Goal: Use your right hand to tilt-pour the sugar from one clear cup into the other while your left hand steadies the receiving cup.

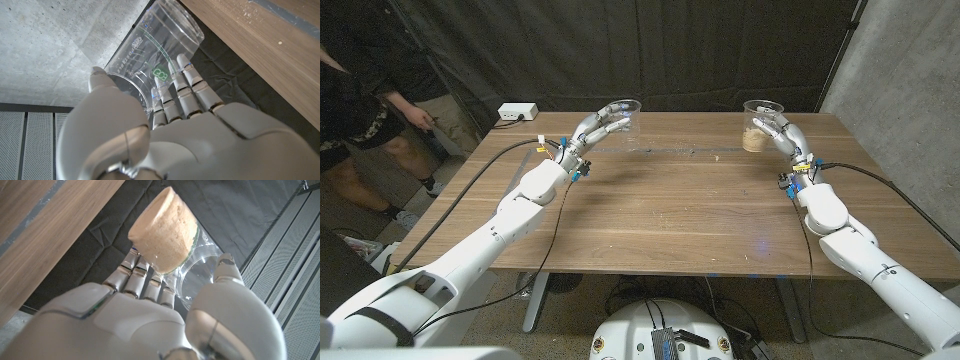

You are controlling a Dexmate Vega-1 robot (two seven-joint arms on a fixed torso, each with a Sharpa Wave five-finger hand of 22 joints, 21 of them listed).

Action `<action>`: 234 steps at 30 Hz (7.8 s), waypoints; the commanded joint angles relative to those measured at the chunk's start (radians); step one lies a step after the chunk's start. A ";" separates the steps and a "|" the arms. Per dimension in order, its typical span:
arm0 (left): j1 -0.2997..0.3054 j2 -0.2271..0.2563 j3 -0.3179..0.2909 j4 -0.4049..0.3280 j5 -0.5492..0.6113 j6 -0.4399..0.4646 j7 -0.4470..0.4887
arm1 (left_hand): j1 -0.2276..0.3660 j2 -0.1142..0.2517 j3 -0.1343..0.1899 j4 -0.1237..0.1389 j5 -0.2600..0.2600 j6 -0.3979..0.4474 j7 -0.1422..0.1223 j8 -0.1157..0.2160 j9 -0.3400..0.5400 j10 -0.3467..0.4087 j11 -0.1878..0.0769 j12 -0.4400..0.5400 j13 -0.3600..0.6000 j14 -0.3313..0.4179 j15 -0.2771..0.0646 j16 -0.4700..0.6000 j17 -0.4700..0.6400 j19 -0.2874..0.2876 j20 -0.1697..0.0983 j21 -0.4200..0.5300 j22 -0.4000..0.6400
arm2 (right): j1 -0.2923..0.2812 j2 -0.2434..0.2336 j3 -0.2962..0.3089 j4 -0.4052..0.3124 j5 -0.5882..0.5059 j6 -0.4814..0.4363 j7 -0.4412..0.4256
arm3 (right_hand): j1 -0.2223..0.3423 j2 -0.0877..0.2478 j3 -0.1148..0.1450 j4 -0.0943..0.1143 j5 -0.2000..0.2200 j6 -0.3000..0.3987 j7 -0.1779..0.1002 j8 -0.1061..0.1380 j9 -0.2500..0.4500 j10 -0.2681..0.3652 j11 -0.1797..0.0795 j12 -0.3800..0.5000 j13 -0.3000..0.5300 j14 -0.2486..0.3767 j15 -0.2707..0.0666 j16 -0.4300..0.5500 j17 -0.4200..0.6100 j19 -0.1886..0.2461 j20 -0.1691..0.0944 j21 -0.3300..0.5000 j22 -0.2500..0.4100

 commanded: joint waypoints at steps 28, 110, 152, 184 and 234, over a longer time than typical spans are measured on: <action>-0.015 0.007 0.015 0.013 0.009 0.004 -0.040 | 0.006 0.018 -0.017 0.005 -0.015 0.019 0.002 -0.003 0.005 0.002 -0.001 0.013 0.000 0.012 -0.127 -0.009 0.012 -0.006 -0.039 0.009 0.000 | -0.011 -0.096 0.065 -0.164 0.060 -0.108 0.059 | 0.018 0.019 0.006 -0.006 -0.010 0.037 0.015 0.011 0.008 0.048 0.020 0.009 0.006 0.047 -0.178 0.020 0.011 0.057 -0.124 0.025 0.002; -0.029 -0.012 0.044 0.031 0.014 -0.010 -0.092 | 0.023 0.032 -0.042 0.010 -0.031 0.034 -0.001 -0.010 0.012 0.006 -0.003 0.026 -0.007 0.022 -0.131 -0.021 0.033 -0.013 -0.042 0.022 -0.002 | 0.175 -0.227 0.068 -0.369 0.106 -0.299 0.261 | 0.038 0.023 0.008 -0.004 -0.022 0.065 0.033 0.007 0.020 0.069 0.043 -0.003 0.015 0.068 -0.177 0.021 0.014 0.064 -0.116 0.036 0.002; -0.035 -0.010 0.053 0.034 0.013 -0.019 -0.107 | 0.033 0.038 -0.053 0.012 -0.036 0.042 -0.003 -0.012 0.016 0.009 -0.003 0.031 -0.010 0.022 -0.132 -0.025 0.041 -0.021 -0.043 0.028 -0.002 | 0.353 -0.223 -0.085 -0.341 0.077 -0.406 0.488 | 0.046 0.025 0.010 -0.005 -0.024 0.071 0.035 0.003 0.024 0.073 0.042 -0.010 0.021 0.073 -0.177 0.021 0.014 0.065 -0.114 0.040 0.001; -0.058 -0.038 0.067 0.091 0.007 -0.056 -0.143 | 0.038 0.040 -0.062 0.015 -0.041 0.045 -0.003 -0.015 0.018 0.008 -0.006 0.032 -0.011 0.023 -0.134 -0.026 0.046 -0.025 -0.043 0.033 -0.002 | 0.376 -0.246 -0.117 -0.382 0.010 -0.464 0.537 | 0.059 0.030 0.014 -0.006 -0.025 0.076 0.034 -0.001 0.028 0.079 0.044 -0.015 0.026 0.077 -0.178 0.022 0.017 0.060 -0.110 0.041 0.000; -0.084 -0.102 0.083 0.185 -0.015 -0.124 -0.200 | 0.045 0.043 -0.075 0.019 -0.045 0.046 -0.007 -0.018 0.022 0.008 -0.007 0.035 -0.013 0.023 -0.136 -0.028 0.051 -0.030 -0.046 0.041 -0.003 | 0.546 -0.188 -0.251 -0.344 -0.120 -0.547 0.741 | 0.064 0.032 0.013 -0.004 -0.026 0.081 0.034 -0.007 0.034 0.087 0.042 -0.022 0.032 0.081 -0.178 0.022 0.024 0.059 -0.107 0.042 -0.002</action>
